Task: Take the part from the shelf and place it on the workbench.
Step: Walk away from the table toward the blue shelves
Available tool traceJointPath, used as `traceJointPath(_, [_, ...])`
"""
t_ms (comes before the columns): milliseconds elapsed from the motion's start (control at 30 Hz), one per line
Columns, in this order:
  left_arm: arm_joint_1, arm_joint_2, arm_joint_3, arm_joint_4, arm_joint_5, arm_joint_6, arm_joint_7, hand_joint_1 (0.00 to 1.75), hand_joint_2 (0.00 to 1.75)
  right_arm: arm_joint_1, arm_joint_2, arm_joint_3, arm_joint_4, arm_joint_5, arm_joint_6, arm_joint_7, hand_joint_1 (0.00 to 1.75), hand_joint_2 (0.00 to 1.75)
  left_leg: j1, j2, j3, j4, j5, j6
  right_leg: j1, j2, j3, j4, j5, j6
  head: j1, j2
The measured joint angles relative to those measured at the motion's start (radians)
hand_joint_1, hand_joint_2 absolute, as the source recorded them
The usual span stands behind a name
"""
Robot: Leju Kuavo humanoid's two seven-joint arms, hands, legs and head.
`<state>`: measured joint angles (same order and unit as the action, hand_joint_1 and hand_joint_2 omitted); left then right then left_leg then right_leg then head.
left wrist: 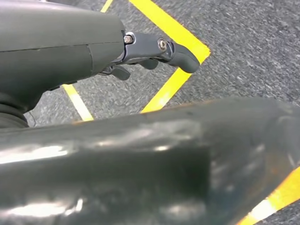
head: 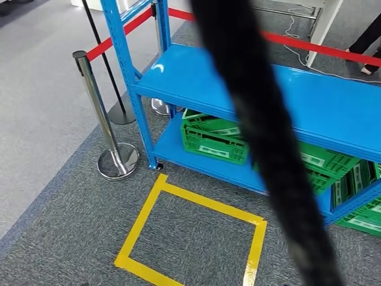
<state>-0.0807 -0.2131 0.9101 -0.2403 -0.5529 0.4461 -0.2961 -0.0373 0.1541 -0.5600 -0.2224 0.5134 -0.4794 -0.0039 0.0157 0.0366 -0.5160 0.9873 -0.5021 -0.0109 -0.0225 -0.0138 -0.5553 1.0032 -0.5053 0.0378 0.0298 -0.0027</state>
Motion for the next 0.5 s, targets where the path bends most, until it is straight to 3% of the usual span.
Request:
traceJointPath(100, [0.000, 0.000, 0.003, 0.000, 0.009, 0.003, -0.001, 0.00, 0.00, 0.003, 0.000, 0.004, 0.000, 0.014, 0.000, 0.010, 0.00, 0.00, 0.003, -0.001, 0.006, -0.002, -0.007, -0.017, 0.003, 0.004, 0.002, 0.002, -0.006, -0.020, -0.002, 0.000])
traceJointPath(167, [0.000, 0.000, 0.005, 0.000, 0.010, 0.004, 0.003, 0.00, 0.00, 0.005, 0.000, 0.021, 0.000, 0.058, -0.005, 0.017, 0.00, 0.00, 0.005, -0.009, -0.004, 0.031, -0.028, -0.025, 0.001, 0.008, 0.013, 0.000, -0.006, -0.030, -0.005, 0.000])
traceJointPath(200, [0.000, 0.000, 0.006, 0.000, 0.009, 0.004, 0.007, 0.00, 0.00, 0.005, -0.001, 0.035, 0.000, 0.085, -0.008, 0.022, 0.00, 0.00, 0.006, -0.015, -0.025, 0.078, -0.052, -0.027, 0.001, 0.010, 0.020, -0.001, -0.006, -0.036, -0.007, 0.000])
traceJointPath(267, [0.003, 0.001, 0.007, 0.000, 0.009, 0.004, 0.016, 0.00, 0.00, 0.006, -0.001, 0.062, 0.001, 0.120, -0.008, 0.028, 0.00, 0.00, 0.004, -0.021, -0.098, 0.220, -0.112, -0.029, 0.006, 0.014, 0.028, 0.000, -0.012, -0.045, -0.010, 0.000])
traceJointPath(300, [0.005, 0.001, 0.008, 0.000, 0.009, 0.004, 0.019, 0.00, 0.00, 0.006, -0.001, 0.072, 0.001, 0.128, -0.008, 0.029, 0.00, 0.00, 0.004, -0.022, -0.134, 0.281, -0.127, -0.027, 0.009, 0.018, 0.033, 0.000, -0.017, -0.049, -0.010, 0.000])
traceJointPath(333, [0.008, 0.001, 0.008, 0.000, 0.009, 0.002, 0.020, 0.00, 0.00, 0.007, -0.001, 0.079, 0.001, 0.132, -0.008, 0.029, 0.00, 0.00, 0.002, -0.023, -0.157, 0.309, -0.121, -0.024, 0.012, 0.022, 0.041, 0.000, -0.023, -0.051, -0.011, 0.000])
traceJointPath(367, [0.010, 0.001, 0.008, 0.000, 0.009, -0.002, 0.021, 0.00, 0.00, 0.009, -0.001, 0.086, 0.001, 0.136, -0.007, 0.029, 0.00, 0.00, 0.000, -0.023, -0.161, 0.296, -0.092, -0.018, 0.016, 0.026, 0.050, 0.000, -0.029, -0.052, -0.011, 0.000])
traceJointPath(433, [0.012, 0.002, 0.009, 0.000, 0.009, -0.013, 0.021, 0.00, 0.00, 0.010, -0.001, 0.099, 0.002, 0.148, -0.006, 0.029, 0.00, 0.00, -0.009, -0.028, -0.128, 0.175, 0.003, 0.005, 0.020, 0.033, 0.068, -0.001, -0.045, -0.052, -0.012, 0.000])
traceJointPath(500, [0.011, 0.006, 0.010, 0.000, 0.009, -0.021, 0.021, 0.00, 0.00, 0.009, -0.001, 0.113, 0.005, 0.161, 0.002, 0.031, 0.00, 0.00, -0.021, -0.037, -0.091, 0.067, 0.050, 0.031, 0.021, 0.037, 0.074, -0.003, -0.060, -0.045, -0.012, 0.000])
